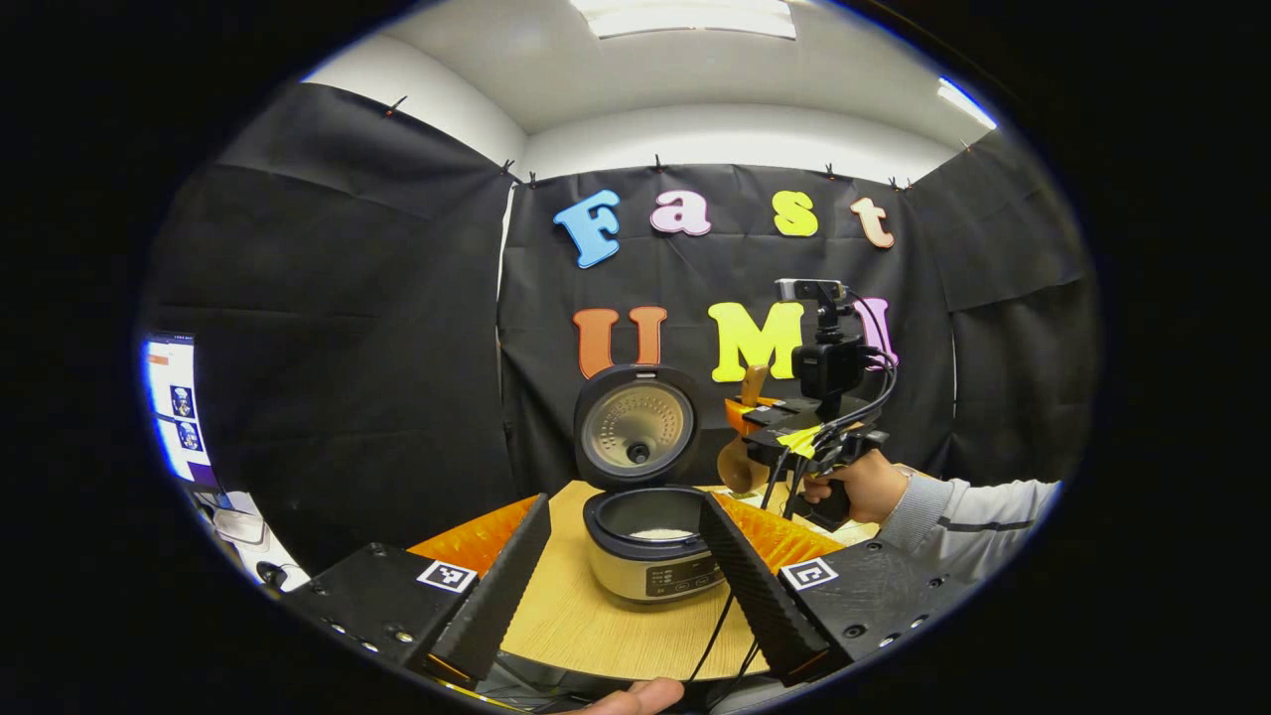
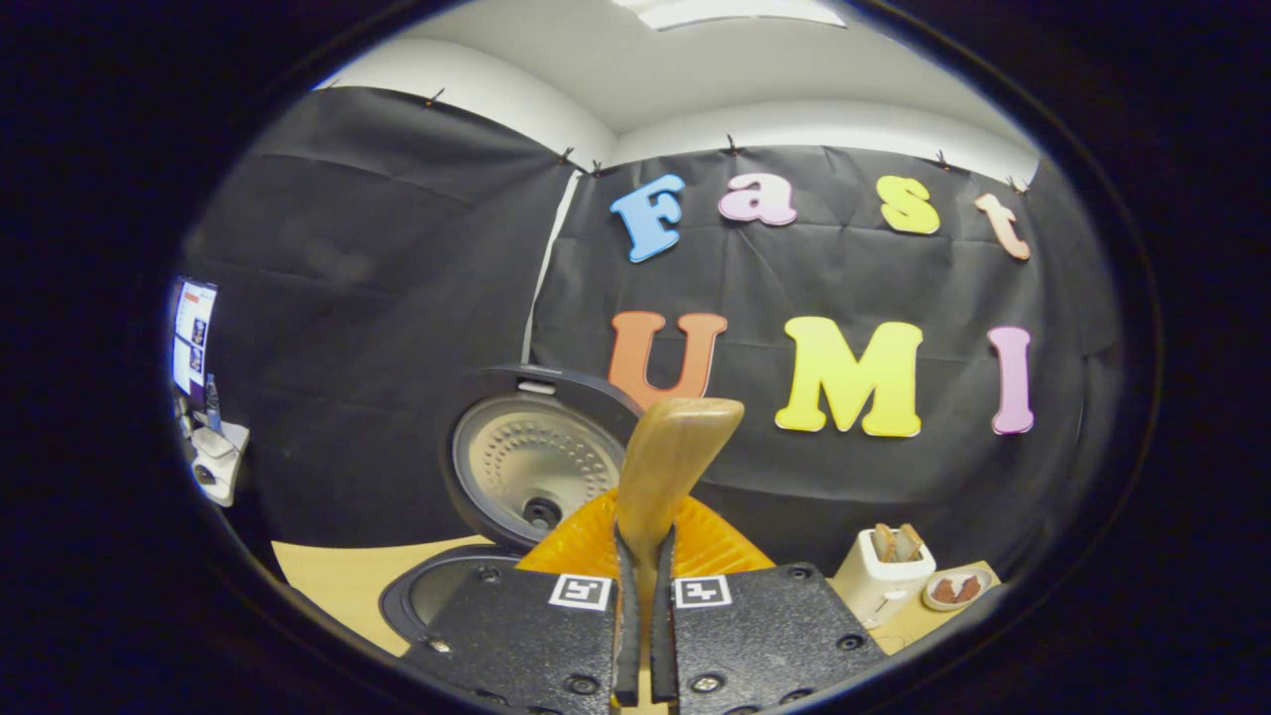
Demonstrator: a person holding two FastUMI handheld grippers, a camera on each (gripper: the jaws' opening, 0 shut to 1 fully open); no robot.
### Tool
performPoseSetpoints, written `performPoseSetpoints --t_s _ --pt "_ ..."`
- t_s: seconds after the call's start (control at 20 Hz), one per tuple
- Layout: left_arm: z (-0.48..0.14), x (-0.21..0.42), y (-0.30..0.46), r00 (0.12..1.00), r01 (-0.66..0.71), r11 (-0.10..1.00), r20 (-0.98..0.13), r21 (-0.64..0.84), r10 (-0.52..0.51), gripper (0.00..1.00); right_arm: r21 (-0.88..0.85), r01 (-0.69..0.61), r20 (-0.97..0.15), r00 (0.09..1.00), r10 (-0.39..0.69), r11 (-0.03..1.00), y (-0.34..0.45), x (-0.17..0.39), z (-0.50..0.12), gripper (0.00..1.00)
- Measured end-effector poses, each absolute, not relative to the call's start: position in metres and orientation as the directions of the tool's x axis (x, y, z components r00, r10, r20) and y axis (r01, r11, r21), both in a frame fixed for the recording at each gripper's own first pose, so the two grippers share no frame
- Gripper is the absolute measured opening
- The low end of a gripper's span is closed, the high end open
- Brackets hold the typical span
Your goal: Close the left gripper, press the button to open the rice cooker; take a wooden spoon from the chopstick holder with the right hand, scoop a spoonful of rice and pour it into the rice cooker, then put the wooden spoon back into the chopstick holder.
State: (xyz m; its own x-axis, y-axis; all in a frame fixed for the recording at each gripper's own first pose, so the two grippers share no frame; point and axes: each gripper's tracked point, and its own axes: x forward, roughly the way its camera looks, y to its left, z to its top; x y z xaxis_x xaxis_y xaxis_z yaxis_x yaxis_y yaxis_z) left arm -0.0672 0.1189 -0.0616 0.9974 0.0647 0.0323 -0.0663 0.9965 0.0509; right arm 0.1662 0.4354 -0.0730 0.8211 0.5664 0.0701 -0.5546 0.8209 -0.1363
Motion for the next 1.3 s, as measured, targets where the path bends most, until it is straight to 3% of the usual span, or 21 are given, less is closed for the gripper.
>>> performPoseSetpoints --t_s 0.05,0.2,0.6,1.1,1.3 --pt "-0.063 -0.065 0.114 0.998 -0.058 0.997 0.026 0.054 0.057 0.96 -0.125 -0.546 0.068 0.828 0.556 0.828 0.425 0.168 -0.072 0.06" --pt "-0.058 -0.061 0.098 0.999 -0.038 0.997 0.032 0.064 0.036 0.96 -0.101 -0.501 0.066 0.859 0.508 0.860 0.381 0.179 -0.067 0.11" --pt "-0.050 -0.054 0.054 0.998 0.033 0.996 0.051 0.082 -0.038 0.96 -0.032 -0.358 0.064 0.931 0.360 0.933 0.255 0.211 -0.058 0.11" --pt "-0.046 -0.036 0.005 0.992 0.093 0.990 0.077 0.103 -0.101 0.96 -0.138 -0.181 0.074 0.979 0.192 0.974 0.104 0.225 -0.071 0.11" --pt "-0.046 -0.027 -0.005 0.992 0.099 0.989 0.072 0.105 -0.107 0.95 -0.106 -0.152 0.045 0.987 0.157 0.983 0.063 0.231 -0.090 0.12"
